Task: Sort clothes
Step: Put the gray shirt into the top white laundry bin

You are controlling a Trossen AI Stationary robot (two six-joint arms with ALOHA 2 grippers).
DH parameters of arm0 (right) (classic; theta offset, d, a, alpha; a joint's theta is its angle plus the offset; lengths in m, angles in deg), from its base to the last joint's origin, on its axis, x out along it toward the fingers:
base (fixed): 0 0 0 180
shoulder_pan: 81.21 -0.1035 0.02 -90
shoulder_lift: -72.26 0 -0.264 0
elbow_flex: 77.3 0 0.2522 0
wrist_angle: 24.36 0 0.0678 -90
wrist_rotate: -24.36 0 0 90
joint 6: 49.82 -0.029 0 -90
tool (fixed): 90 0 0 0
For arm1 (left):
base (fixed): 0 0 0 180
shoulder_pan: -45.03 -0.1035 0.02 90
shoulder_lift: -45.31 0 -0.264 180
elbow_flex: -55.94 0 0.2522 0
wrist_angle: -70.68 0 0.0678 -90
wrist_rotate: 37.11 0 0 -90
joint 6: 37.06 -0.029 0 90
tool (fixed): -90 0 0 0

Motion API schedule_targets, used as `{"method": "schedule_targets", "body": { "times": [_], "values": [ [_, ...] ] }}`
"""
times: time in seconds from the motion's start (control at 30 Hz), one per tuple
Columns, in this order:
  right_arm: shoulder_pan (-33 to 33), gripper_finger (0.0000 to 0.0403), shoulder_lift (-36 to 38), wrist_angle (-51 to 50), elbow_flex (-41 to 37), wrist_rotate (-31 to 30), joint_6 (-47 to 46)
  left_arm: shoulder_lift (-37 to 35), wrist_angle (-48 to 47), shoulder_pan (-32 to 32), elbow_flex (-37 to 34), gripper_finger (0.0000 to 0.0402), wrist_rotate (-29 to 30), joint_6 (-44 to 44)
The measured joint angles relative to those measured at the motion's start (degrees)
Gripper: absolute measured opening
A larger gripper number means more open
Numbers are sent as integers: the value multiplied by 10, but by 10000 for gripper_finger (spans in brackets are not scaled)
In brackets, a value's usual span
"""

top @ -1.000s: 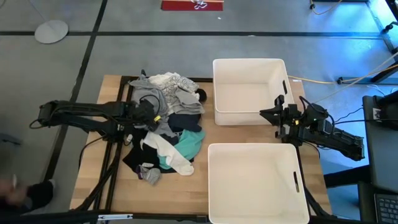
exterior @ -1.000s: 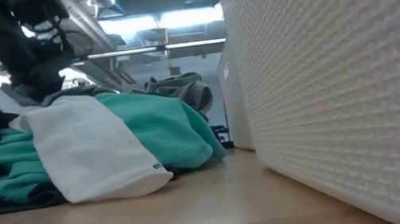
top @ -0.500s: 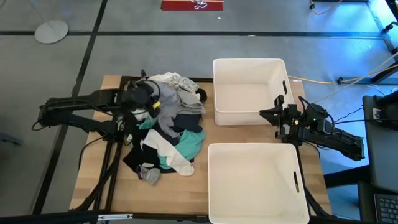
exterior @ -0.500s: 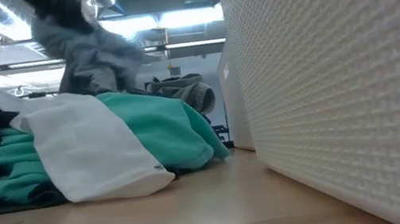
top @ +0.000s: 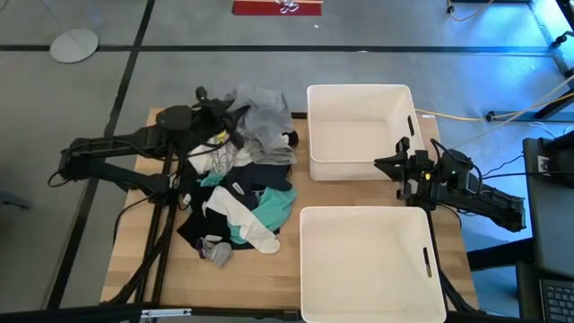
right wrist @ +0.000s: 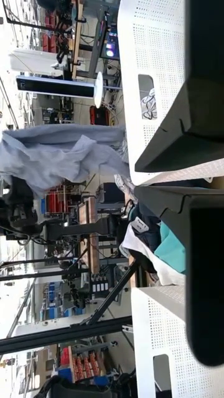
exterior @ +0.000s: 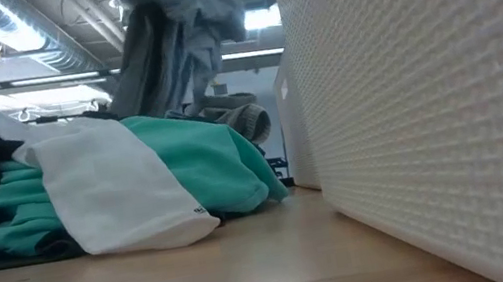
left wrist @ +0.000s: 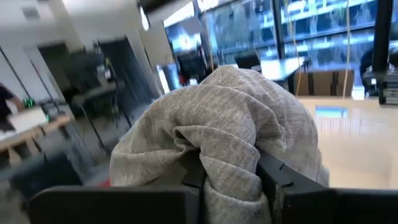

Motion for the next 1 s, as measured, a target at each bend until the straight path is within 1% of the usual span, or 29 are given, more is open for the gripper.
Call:
{"method": "schedule_targets", "body": {
  "times": [0.2,0.3,0.5,0.63,0.83,1.0],
  "values": [
    [0,50,0,0,0,0,0,70,175,-2,0,62,-43,-93],
    [0,50,0,0,0,0,0,104,222,-7,17,62,-60,-119],
    [0,50,0,0,0,0,0,174,236,-30,100,59,-131,-130],
    [0,50,0,0,0,0,0,225,234,-46,171,62,-173,-131],
    [0,50,0,0,0,0,0,297,236,-65,284,64,-225,-158],
    [0,50,0,0,0,0,0,349,238,-77,367,65,-280,-145]
  ]
}}
